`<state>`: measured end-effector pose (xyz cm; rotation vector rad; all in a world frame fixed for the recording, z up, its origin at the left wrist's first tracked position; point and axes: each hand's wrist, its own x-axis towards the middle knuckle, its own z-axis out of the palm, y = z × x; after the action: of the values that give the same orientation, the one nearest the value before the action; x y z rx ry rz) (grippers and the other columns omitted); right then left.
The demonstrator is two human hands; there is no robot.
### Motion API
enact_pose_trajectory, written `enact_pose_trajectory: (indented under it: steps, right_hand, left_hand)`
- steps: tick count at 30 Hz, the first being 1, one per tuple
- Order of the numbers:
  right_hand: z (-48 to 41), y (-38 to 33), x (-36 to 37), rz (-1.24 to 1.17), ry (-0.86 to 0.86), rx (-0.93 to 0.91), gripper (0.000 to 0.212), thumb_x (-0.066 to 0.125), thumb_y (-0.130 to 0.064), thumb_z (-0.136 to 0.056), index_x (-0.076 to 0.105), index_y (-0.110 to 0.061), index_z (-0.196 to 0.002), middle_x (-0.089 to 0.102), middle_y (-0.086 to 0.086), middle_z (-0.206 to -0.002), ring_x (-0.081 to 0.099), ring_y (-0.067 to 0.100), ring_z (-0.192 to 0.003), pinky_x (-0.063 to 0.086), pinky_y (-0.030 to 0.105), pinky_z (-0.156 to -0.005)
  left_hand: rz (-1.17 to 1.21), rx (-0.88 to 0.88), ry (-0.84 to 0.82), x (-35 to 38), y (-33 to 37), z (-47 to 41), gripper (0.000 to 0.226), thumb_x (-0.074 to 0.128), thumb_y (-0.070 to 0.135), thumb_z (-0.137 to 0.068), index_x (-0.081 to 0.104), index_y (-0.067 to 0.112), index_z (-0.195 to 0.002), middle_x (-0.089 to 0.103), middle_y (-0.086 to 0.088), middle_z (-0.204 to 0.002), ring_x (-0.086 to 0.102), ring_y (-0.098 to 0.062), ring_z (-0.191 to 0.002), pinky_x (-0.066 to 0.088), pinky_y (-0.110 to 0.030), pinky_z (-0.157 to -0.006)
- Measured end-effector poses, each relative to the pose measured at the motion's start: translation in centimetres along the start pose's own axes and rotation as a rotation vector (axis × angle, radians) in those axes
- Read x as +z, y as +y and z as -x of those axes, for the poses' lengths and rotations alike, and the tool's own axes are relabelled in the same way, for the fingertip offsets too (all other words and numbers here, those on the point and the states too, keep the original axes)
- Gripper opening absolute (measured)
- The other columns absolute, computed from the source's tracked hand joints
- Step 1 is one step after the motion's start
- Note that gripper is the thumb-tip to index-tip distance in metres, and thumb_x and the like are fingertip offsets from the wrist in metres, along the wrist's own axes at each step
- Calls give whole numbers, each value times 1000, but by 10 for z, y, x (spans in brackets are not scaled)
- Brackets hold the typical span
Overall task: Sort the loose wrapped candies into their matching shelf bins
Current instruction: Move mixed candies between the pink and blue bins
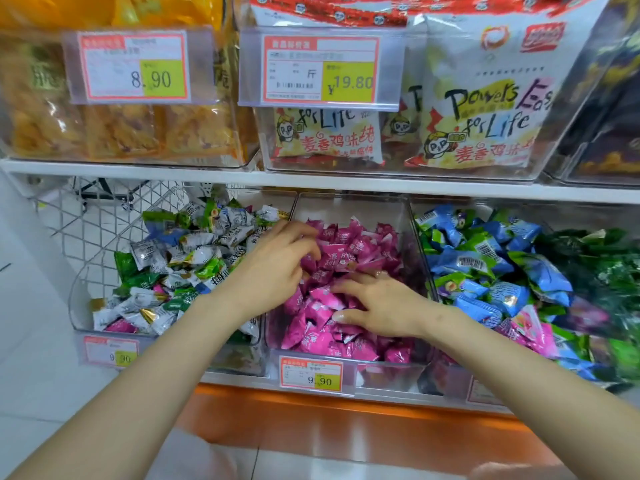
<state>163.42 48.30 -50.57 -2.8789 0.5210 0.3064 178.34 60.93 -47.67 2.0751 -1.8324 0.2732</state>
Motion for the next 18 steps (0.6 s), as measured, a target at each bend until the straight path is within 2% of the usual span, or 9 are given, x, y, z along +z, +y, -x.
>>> enact_pose_trajectory:
  steps: [2, 4, 7, 9, 12, 15, 18]
  right_hand:
    - [7, -5, 6, -61, -45, -49, 63, 39, -58, -91, 28, -28, -146, 46, 10, -141, 41, 29, -129, 30, 36, -109]
    - [14, -10, 14, -35, -29, -104, 65, 37, -58, -92, 28, -25, -146, 51, 10, -136, 47, 27, -125, 31, 36, -108]
    - [21, -10, 18, -17, 12, -139, 61, 32, -57, -94, 30, -23, -146, 56, 10, -131, 50, 26, -121, 31, 37, -107]
    - [26, -10, 15, -46, 25, -173, 57, 30, -53, -96, 34, -24, -144, 56, 10, -132, 50, 25, -122, 31, 35, -107]
    - [34, -12, 9, -92, 52, -234, 48, 32, -43, -99, 39, -23, -142, 51, 3, -139, 45, 18, -127, 28, 29, -108]
    - [41, -6, -1, -139, 82, -209, 40, 39, -35, -100, 46, -23, -137, 49, -4, -140, 42, 13, -129, 30, 28, -108]
    - [45, 9, -16, -43, 203, -147, 35, 43, -30, -98, 52, -26, -132, 54, -7, -132, 48, 12, -121, 37, 28, -103]
  left_hand:
    - [26, -7, 14, 5, 0, -5, 33, 48, -10, -79, 62, 6, -104, 50, -7, -130, 37, -22, -127, 20, -23, -107]
    - [63, -14, -8, 10, 0, -9, 37, 45, -10, -80, 59, 5, -111, 47, -7, -131, 36, -21, -128, 15, -15, -106]
    - [75, -14, -89, 19, 2, -16, 43, 45, -6, -85, 51, 7, -126, 44, -8, -137, 37, -22, -130, 22, -24, -110]
    - [9, -33, -197, 26, 2, -22, 48, 44, 5, -91, 39, 11, -138, 35, -7, -146, 28, -21, -136, 18, -29, -113]
    - [-101, -69, -342, 32, 0, -32, 52, 41, 19, -97, 26, 16, -146, 25, -6, -152, 22, -22, -141, 15, -34, -116]
    - [-104, -112, -431, 30, 1, -39, 53, 41, 25, -97, 23, 19, -146, 28, -8, -151, 25, -24, -139, 21, -37, -114]
    - [-106, -93, -454, 28, 2, -42, 50, 43, 32, -97, 31, 20, -144, 33, -4, -148, 27, -23, -137, 22, -39, -113]
